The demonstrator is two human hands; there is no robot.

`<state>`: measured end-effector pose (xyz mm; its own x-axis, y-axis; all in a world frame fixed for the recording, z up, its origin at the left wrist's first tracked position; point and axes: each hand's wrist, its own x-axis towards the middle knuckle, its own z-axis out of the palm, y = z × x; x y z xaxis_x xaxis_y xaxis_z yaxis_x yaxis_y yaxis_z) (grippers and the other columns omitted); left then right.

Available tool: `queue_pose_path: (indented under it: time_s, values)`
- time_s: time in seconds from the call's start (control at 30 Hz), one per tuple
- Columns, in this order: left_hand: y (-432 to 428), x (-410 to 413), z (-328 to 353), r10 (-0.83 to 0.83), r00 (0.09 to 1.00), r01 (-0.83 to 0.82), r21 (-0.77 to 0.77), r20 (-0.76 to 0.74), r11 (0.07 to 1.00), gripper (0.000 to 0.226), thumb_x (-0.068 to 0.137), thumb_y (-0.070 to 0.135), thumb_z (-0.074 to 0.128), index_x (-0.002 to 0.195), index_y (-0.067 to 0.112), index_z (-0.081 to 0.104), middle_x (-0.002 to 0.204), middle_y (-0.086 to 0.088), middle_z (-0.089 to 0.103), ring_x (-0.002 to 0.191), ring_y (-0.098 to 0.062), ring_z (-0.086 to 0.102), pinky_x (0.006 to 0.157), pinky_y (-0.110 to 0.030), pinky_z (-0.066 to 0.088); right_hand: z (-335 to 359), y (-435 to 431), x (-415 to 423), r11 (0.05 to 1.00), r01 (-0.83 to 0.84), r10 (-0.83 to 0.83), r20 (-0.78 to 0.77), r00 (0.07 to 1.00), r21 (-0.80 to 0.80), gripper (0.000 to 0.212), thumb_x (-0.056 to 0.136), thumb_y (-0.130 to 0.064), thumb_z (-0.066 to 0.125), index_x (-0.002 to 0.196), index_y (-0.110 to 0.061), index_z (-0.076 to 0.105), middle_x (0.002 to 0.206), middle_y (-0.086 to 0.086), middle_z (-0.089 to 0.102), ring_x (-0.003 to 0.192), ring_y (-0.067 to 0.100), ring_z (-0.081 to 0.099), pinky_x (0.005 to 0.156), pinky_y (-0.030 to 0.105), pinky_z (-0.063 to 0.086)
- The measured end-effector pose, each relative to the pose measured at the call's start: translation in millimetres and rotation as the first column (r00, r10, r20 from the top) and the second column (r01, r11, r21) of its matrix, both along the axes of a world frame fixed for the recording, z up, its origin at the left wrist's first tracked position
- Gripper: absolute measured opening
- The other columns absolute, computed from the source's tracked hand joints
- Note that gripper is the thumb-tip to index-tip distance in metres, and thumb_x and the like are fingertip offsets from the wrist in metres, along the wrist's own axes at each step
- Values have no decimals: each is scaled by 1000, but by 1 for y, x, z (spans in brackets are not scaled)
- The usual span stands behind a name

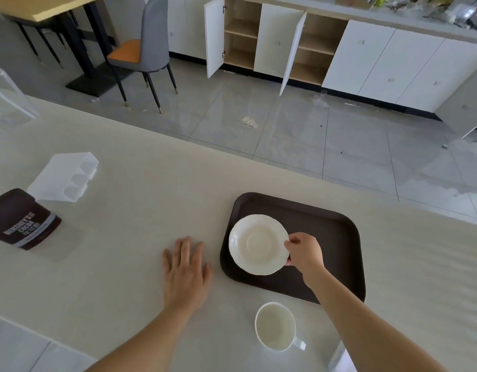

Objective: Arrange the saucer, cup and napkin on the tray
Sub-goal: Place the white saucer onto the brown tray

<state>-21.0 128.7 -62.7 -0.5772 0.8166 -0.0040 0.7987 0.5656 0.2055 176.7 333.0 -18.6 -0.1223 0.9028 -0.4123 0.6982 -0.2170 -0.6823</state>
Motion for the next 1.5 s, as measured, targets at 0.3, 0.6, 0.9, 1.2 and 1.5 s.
queue_pose_path:
  time_s: [0.3,0.6,0.9,1.2,1.5]
  values:
    - [0,0,0,22,1000,-22,14,13,1000,57,89,42,35,137,17,54,148,-13,46,143,-33,37,118,-58,23,-2,13,-12,999,43,-43,-39,998,12,21,92,-10,59,79,-24,69,76,-3,72,60,15,72,62,40,65]
    - [0,1,2,29,1000,-29,12,14,1000,57,89,41,35,137,17,53,149,-13,45,144,-33,35,119,-57,23,0,16,-20,990,144,-144,-112,983,-9,23,91,-7,61,78,-25,67,77,-6,69,61,13,69,44,23,57]
    - [0,1,1,31,999,-31,22,11,999,57,89,42,36,137,17,53,149,-13,45,144,-33,35,118,-58,23,1,20,-21,986,165,-165,-121,979,-6,21,89,-8,65,77,-25,69,78,-4,70,65,14,70,47,26,59]
    - [0,1,2,35,999,-35,5,12,999,57,90,42,35,139,18,51,151,-12,43,145,-31,33,120,-56,21,-3,26,-26,986,165,-162,-96,982,19,19,90,-8,63,79,-23,66,81,-1,70,64,16,69,58,38,65]
    - [0,1,3,35,999,-35,8,15,999,58,89,42,36,139,18,52,151,-13,44,145,-32,34,120,-56,21,-2,31,-34,981,191,-190,-106,976,7,18,90,-7,59,80,-22,63,83,-1,68,64,16,69,61,40,65]
